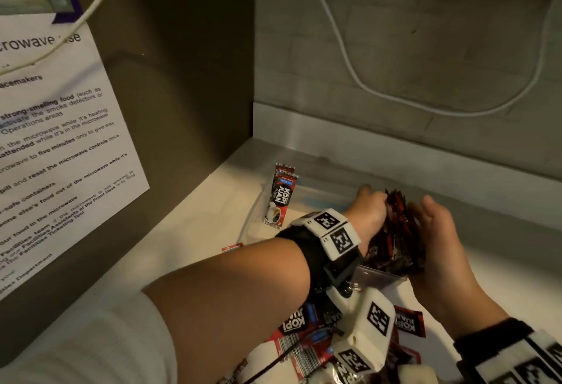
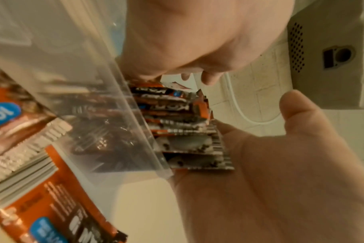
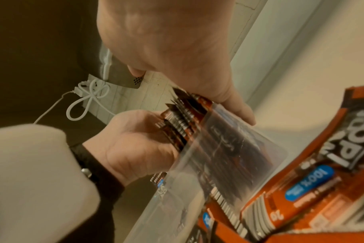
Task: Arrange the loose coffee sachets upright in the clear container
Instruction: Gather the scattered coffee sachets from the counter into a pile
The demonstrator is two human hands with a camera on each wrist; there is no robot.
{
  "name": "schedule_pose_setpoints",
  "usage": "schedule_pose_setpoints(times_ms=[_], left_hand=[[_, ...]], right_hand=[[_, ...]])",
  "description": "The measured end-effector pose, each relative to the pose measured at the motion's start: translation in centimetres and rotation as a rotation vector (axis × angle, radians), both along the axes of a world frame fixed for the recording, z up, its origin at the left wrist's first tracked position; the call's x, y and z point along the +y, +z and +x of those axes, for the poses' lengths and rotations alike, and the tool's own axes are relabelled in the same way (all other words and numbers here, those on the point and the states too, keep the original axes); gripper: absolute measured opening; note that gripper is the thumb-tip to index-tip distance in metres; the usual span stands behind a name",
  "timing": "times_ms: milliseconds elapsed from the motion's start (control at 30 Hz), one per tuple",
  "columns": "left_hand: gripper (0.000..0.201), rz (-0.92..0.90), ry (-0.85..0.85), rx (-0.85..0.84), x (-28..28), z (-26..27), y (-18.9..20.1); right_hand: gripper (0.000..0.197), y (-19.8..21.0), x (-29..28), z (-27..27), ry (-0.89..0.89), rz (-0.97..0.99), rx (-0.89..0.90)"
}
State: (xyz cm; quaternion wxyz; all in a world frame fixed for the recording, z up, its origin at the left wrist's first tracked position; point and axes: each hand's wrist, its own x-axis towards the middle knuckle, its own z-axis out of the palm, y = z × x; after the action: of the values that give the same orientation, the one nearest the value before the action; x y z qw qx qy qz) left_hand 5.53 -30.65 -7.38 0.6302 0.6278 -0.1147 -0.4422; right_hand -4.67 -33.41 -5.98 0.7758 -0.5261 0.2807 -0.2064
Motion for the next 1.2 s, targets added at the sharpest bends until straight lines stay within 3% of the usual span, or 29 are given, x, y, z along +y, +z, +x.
schedule_pose_setpoints(times_ms=[133,333,567,767,900,1200], left_hand=[[0.068,0.044,-0.078,0.096,-0.6,-1.5,-0.5],[0.063,0.088,-0.035,0.061,0.7,-0.4,0.5],[0.062,0.061,0.046,0.035,0.3,-0.2,-0.1],[0.039,0.092,0.144,-0.131,0.4,0.3,-0.9],[0.044,0.080,0.192,-0.131,0.3,0.2,-1.3],[0.046,0.095,0.073,-0.137,0.7,-0.7,-1.2]], right_hand=[[0.048,-0.2,0.1,0.2,-0.030,-0.005,0.007],[0.032,0.5,0.1,-0.2,-0.039,0.015,0.038],[0.034,0.7,0.2,-0.4,-0.033,0.023,0.032],[0.035,0.7,0.3,-0.4,-0.041,0.012,0.043],[0.035,0.7,0.2,-0.4,-0.045,0.024,0.042],[0.034,0.5,0.1,-0.4,-0.029,0.009,0.026]])
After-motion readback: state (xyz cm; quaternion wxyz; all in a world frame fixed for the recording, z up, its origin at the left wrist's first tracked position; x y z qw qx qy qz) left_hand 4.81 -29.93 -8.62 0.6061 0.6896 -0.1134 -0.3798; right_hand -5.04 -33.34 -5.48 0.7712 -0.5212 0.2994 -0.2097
